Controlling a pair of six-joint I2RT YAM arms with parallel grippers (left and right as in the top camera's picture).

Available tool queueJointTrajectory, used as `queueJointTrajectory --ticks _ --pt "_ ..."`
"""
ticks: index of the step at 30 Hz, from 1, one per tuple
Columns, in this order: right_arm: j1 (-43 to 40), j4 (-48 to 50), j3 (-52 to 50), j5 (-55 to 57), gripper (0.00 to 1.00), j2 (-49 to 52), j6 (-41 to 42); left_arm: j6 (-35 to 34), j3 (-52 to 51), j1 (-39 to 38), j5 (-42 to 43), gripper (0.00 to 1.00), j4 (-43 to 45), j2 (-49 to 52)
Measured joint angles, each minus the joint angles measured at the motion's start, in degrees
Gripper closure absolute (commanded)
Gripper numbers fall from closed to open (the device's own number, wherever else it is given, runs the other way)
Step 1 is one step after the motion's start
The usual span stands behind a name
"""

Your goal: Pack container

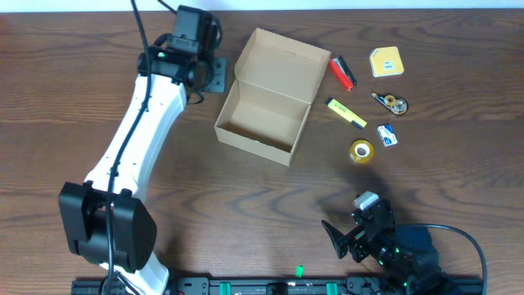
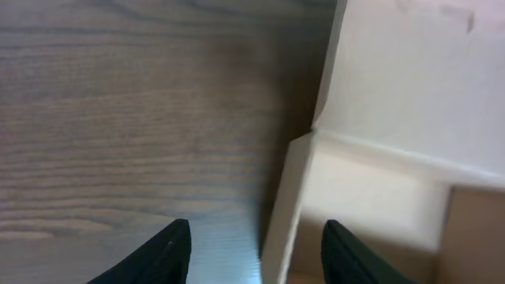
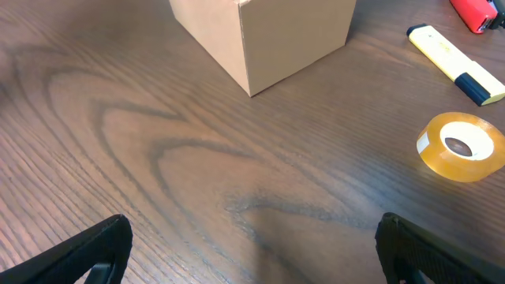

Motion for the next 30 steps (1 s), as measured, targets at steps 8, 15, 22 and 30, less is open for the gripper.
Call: queueJointTrajectory --ticks 8,15,22,30 --pt "0.0 -0.02 0.0 0.0 0.01 0.0 0.0 3.87 -12.55 -0.9 3.17 0.43 4.39 0.0" --pt "0.0 -0.02 0.0 0.0 0.01 0.0 0.0 4.11 -14.56 -1.11 3.58 0.43 5.51 0.0" --pt "0.0 -0.02 0.0 0.0 0.01 0.0 0.0 2.49 -14.56 -1.92 3.56 0.64 5.84 0.0" --pt "0.0 -0.02 0.0 0.0 0.01 0.0 -0.02 2.01 -14.56 -1.97 3.54 0.75 5.9 0.0"
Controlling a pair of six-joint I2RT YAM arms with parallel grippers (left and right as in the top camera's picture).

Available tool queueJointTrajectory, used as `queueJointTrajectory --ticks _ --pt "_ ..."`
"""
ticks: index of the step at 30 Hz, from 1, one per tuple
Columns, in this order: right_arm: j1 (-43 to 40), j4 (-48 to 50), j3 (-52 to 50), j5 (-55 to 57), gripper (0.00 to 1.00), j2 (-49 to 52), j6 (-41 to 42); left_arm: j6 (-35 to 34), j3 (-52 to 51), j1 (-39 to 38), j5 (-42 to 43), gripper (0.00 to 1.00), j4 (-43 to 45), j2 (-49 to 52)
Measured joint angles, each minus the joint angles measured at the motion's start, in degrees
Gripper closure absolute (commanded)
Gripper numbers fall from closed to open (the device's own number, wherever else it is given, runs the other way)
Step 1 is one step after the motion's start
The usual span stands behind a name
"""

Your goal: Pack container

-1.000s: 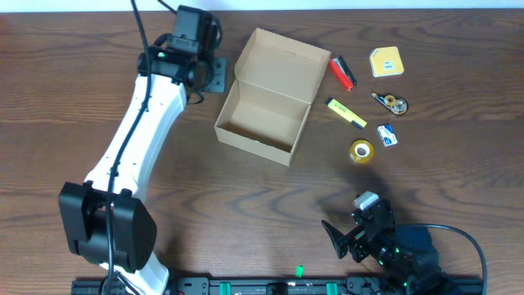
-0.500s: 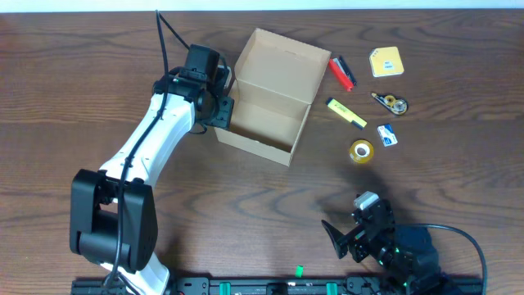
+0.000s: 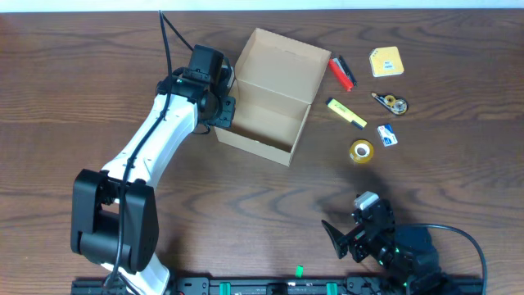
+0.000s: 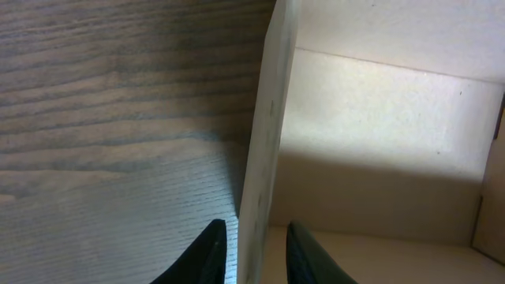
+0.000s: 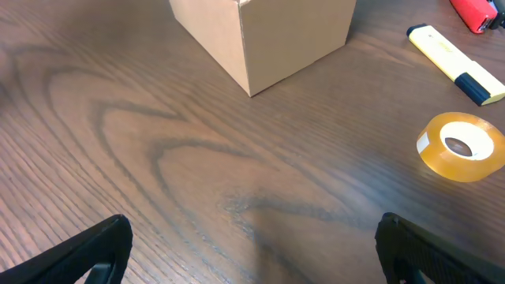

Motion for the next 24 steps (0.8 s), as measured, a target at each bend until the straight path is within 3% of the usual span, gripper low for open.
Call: queueJointTrajectory --ticks 12,19,24 --pt "0.0 0.0 0.0 0.0 0.01 0.0 0.02 -1.07 -1.73 0.0 0.0 0.8 1.01 0.0" --pt "0.0 0.0 0.0 0.0 0.01 0.0 0.02 -2.14 -2.6 0.0 0.0 0.91 1.62 0.0" --pt "0.0 0.0 0.0 0.0 0.01 0.0 0.02 -4.44 -2.6 -0.15 -0.11 0.93 1.68 0.0"
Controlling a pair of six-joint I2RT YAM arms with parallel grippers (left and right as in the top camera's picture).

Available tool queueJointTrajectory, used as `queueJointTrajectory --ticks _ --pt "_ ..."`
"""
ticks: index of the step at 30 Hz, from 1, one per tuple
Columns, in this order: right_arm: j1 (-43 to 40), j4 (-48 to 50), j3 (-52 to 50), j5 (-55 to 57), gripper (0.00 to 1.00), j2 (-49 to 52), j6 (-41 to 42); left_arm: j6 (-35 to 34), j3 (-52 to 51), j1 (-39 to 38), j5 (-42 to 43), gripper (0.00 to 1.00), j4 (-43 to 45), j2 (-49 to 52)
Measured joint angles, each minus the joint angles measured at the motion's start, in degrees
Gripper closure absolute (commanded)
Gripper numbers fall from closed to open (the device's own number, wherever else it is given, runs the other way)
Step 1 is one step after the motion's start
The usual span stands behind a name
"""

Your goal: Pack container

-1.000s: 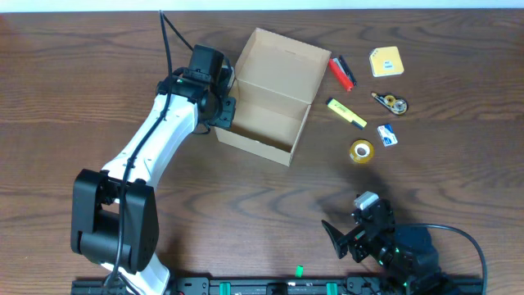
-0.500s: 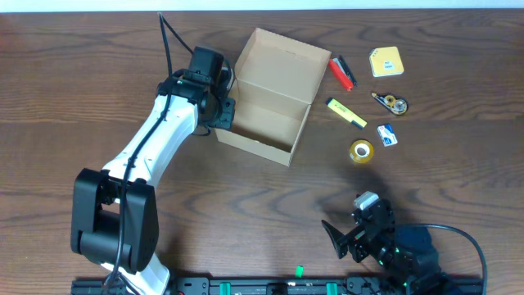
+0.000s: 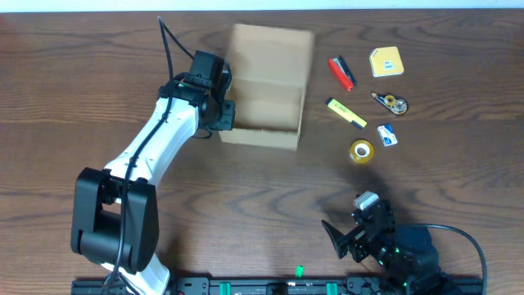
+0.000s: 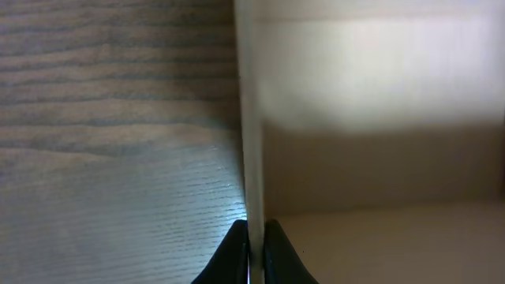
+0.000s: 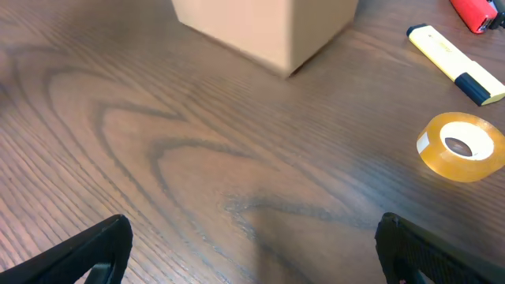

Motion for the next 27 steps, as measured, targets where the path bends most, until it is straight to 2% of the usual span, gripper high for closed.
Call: queueJointTrajectory --ticks 14,27 --pt "0.0 0.0 0.0 0.0 0.01 0.0 0.0 -3.28 0.0 -0.07 -0.09 0.94 -0.39 0.0" --pt "0.0 0.0 0.0 0.0 0.01 0.0 0.0 -9.07 0.0 -1.25 -0.42 0.94 -1.18 0.0"
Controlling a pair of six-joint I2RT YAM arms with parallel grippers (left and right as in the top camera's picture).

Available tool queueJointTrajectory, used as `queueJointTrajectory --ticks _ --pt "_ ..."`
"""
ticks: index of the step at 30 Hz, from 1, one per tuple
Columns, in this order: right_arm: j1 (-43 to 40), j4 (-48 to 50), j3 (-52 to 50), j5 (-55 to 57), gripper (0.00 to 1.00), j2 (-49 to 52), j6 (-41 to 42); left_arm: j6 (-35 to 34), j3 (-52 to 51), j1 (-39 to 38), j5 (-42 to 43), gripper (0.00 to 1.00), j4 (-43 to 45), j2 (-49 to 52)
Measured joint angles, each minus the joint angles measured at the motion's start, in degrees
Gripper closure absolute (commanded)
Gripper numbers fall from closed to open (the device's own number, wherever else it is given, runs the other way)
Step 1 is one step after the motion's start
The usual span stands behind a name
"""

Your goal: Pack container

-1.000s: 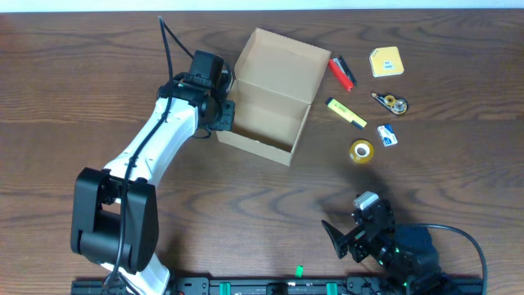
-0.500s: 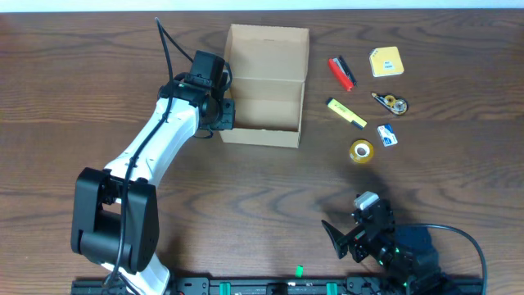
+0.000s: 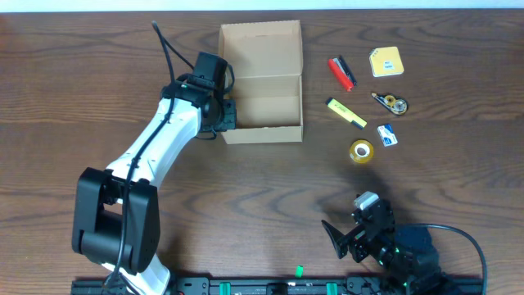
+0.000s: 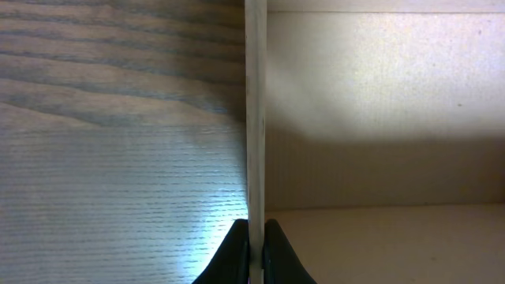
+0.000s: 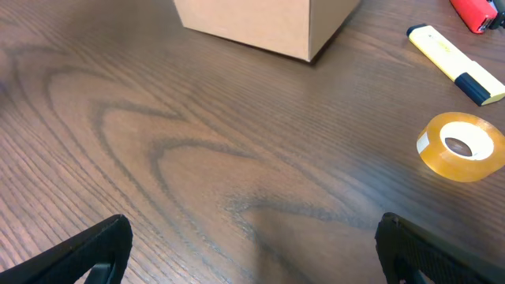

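Observation:
An open cardboard box (image 3: 270,98) stands square to the table near the back middle, its lid flap up behind it. My left gripper (image 3: 223,115) is shut on the box's left wall (image 4: 256,126), one finger inside and one outside. My right gripper (image 5: 252,244) rests open over bare wood near the front right, holding nothing. To the right of the box lie a red lighter (image 3: 341,72), a yellow highlighter (image 3: 346,112), a yellow pad (image 3: 386,61), a tape dispenser (image 3: 390,102), a small blue-white item (image 3: 387,135) and a roll of tape (image 3: 361,151).
The loose items lie in a cluster right of the box, between it and the right arm's base (image 3: 393,250). The box corner (image 5: 308,35) shows at the top of the right wrist view, with the tape roll (image 5: 460,147) to the right.
The box, held by its left wall in my left gripper, has turned a little further and now sits square to the table, its lid flap showing behind it. The right arm has not moved.
My left gripper was open behind the box's left side while the box lay skewed. Then it was at the left wall with fingers nearly closed around it. Then it was shut on the wall and the box had swung round; now the box stands straight.

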Motion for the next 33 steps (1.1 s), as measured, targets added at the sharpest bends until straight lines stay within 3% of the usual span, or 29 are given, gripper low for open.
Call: queueJointTrajectory --ticks 8,16,19,25,33 --pt "0.0 0.0 0.0 0.0 0.01 0.0 0.0 -0.85 0.0 -3.32 -2.99 0.9 -0.13 0.0" --pt "0.0 0.0 0.0 0.0 0.01 0.0 0.0 -1.22 0.0 -3.41 -3.58 0.65 -0.15 0.0" --pt "0.0 0.0 0.0 0.0 0.01 0.0 0.0 -1.38 0.0 -3.41 -3.8 0.6 -0.17 0.0" --pt "0.0 0.0 0.0 0.0 0.01 0.0 0.0 -1.29 0.98 -3.41 -3.8 0.57 -1.81 0.0" --pt "0.0 0.0 0.0 0.0 0.01 0.0 0.0 -0.81 10.56 -3.41 -3.87 0.55 -10.16 -1.51"
